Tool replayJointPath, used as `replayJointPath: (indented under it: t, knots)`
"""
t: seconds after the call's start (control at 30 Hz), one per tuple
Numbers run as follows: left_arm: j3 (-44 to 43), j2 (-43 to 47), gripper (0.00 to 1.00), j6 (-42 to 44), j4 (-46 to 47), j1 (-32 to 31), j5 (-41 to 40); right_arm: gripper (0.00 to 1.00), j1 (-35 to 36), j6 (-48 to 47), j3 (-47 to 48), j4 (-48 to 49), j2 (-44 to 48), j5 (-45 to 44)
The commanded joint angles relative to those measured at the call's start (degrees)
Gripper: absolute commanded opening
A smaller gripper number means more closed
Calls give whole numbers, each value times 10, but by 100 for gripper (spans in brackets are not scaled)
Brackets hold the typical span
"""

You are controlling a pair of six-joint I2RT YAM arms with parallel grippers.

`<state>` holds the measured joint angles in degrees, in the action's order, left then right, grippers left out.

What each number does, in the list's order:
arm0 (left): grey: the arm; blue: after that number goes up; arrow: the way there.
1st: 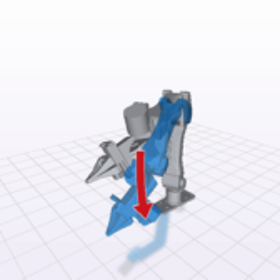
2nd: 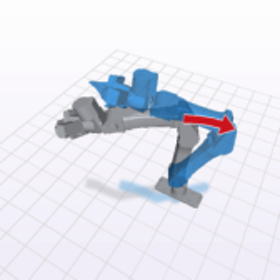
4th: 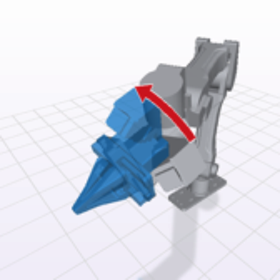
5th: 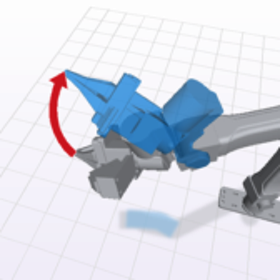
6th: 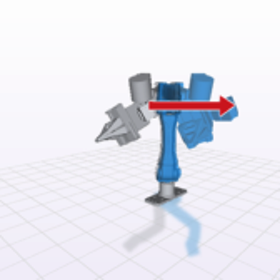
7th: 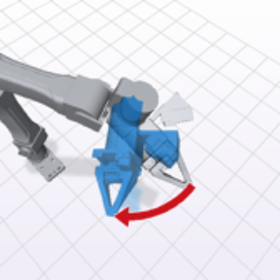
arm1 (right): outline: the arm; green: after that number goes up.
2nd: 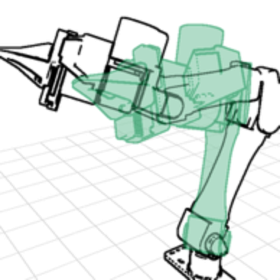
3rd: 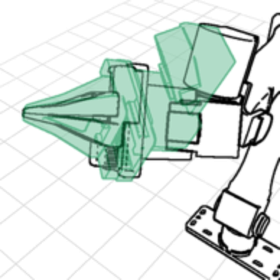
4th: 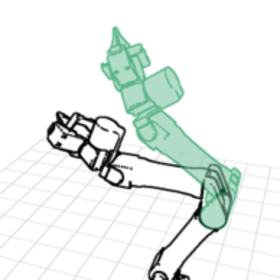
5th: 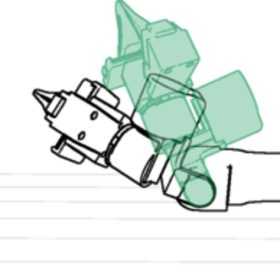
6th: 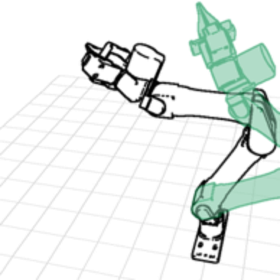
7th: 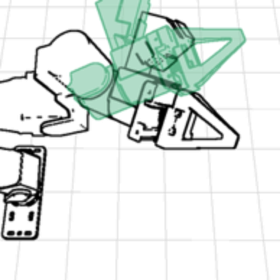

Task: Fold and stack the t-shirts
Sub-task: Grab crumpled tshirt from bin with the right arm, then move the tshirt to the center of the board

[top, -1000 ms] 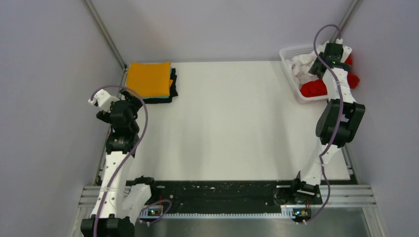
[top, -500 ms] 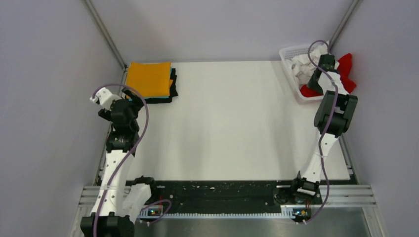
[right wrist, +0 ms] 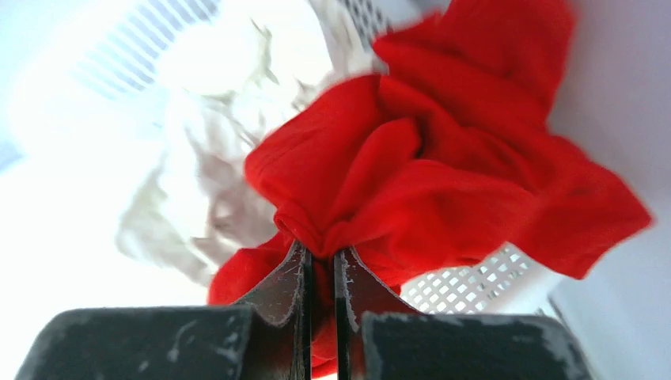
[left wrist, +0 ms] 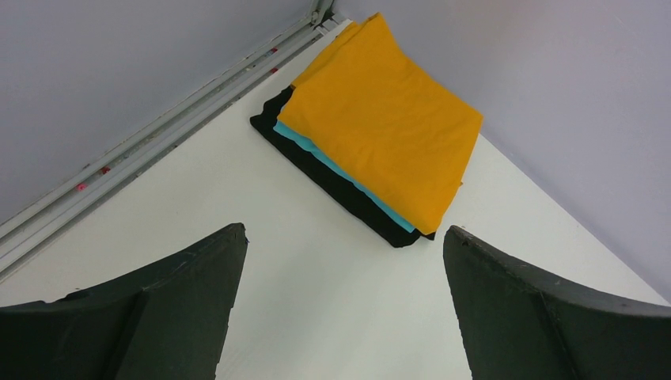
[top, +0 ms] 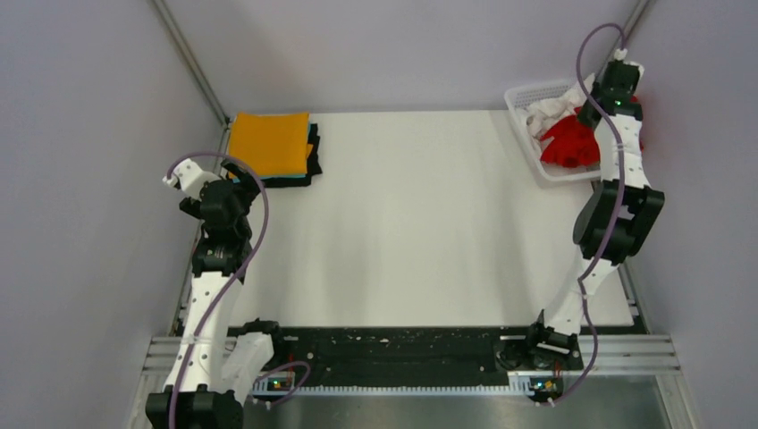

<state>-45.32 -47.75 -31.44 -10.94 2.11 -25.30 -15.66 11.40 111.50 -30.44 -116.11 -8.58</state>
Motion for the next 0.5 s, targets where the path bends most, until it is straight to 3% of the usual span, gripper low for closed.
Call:
replayJointPath:
  t: [0.0,0.17,0.47]
  knots:
    - [-3,0,99,-8,30,2,19,0,2,-16,64,66,126,102]
    - [-6,-13,99,-10,40,3,52,0,51,-15,121,60,157,229]
    - [-9,-33,99,-19,36,2,87,0,258,-67,251,55,146,360]
